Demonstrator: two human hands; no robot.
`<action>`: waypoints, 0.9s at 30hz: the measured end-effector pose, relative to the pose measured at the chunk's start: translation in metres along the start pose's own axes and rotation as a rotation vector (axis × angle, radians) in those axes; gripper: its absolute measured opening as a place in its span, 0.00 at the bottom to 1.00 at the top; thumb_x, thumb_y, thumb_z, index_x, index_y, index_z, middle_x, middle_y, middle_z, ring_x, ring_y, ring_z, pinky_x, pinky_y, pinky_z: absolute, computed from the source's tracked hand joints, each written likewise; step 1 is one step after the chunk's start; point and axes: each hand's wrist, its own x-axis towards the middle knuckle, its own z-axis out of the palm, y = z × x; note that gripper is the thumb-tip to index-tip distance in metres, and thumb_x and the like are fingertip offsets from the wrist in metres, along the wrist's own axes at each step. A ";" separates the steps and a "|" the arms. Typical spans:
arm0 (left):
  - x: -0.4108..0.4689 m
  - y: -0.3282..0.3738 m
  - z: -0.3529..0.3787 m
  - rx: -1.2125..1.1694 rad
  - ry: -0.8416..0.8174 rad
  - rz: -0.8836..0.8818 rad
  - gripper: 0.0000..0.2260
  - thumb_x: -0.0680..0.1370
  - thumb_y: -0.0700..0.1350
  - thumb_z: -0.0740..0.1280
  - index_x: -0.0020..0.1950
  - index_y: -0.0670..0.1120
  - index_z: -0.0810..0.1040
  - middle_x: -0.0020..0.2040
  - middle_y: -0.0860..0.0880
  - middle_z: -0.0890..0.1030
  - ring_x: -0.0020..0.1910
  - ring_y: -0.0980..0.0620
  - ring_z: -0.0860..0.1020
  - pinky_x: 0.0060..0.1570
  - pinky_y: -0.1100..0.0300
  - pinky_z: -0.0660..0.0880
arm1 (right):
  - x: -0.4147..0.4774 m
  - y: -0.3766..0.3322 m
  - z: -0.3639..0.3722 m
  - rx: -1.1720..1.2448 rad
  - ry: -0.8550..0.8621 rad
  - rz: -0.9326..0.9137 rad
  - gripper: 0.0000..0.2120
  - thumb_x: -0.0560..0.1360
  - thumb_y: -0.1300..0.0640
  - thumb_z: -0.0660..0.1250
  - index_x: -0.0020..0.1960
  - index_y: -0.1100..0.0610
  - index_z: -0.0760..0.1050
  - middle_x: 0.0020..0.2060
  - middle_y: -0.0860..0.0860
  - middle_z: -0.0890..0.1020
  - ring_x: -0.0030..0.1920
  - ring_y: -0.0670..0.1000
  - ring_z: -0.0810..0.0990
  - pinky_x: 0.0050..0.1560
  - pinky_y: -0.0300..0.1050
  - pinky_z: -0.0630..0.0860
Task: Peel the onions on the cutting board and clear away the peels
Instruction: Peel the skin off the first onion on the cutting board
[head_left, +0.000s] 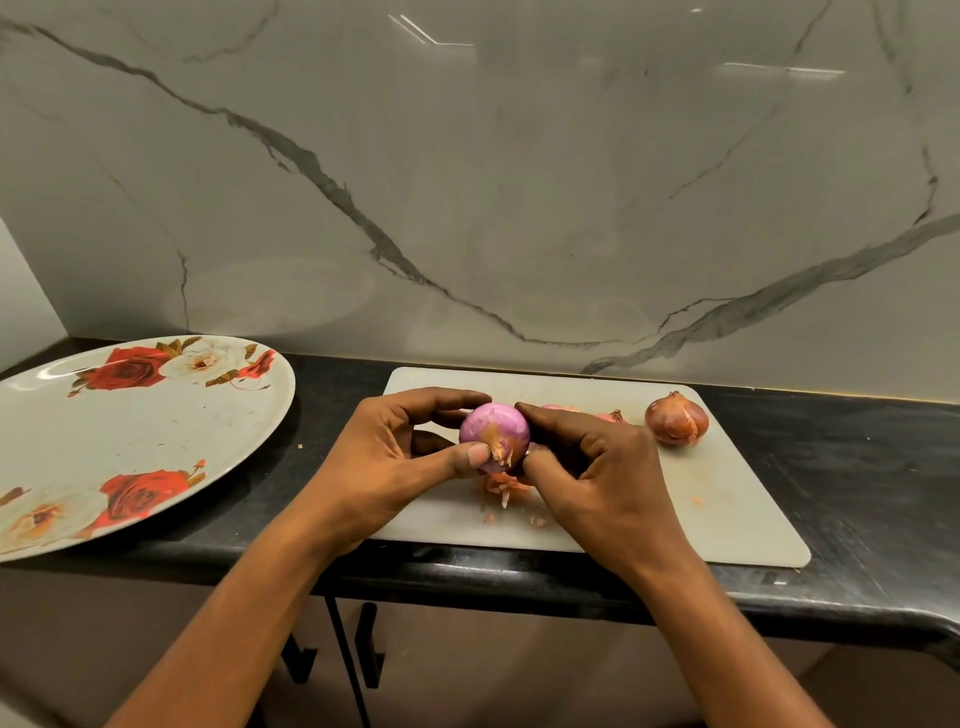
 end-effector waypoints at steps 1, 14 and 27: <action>0.000 0.000 0.000 0.004 0.003 0.005 0.23 0.73 0.40 0.78 0.68 0.46 0.82 0.61 0.43 0.85 0.53 0.39 0.87 0.58 0.47 0.84 | 0.000 -0.002 0.000 0.023 -0.003 0.002 0.22 0.78 0.63 0.69 0.60 0.37 0.82 0.46 0.44 0.89 0.47 0.50 0.88 0.47 0.54 0.86; 0.001 -0.003 -0.001 0.065 0.054 0.016 0.22 0.73 0.43 0.79 0.66 0.49 0.80 0.62 0.46 0.84 0.56 0.42 0.86 0.59 0.45 0.83 | -0.002 0.000 -0.001 0.046 -0.028 0.055 0.04 0.79 0.51 0.75 0.48 0.50 0.87 0.38 0.45 0.87 0.41 0.51 0.88 0.42 0.55 0.85; 0.001 -0.002 -0.003 -0.107 0.049 -0.013 0.21 0.76 0.40 0.72 0.69 0.44 0.77 0.58 0.42 0.87 0.56 0.41 0.87 0.55 0.52 0.84 | 0.000 0.004 -0.003 0.116 0.099 0.210 0.06 0.79 0.59 0.74 0.44 0.52 0.84 0.36 0.46 0.87 0.38 0.49 0.89 0.44 0.56 0.87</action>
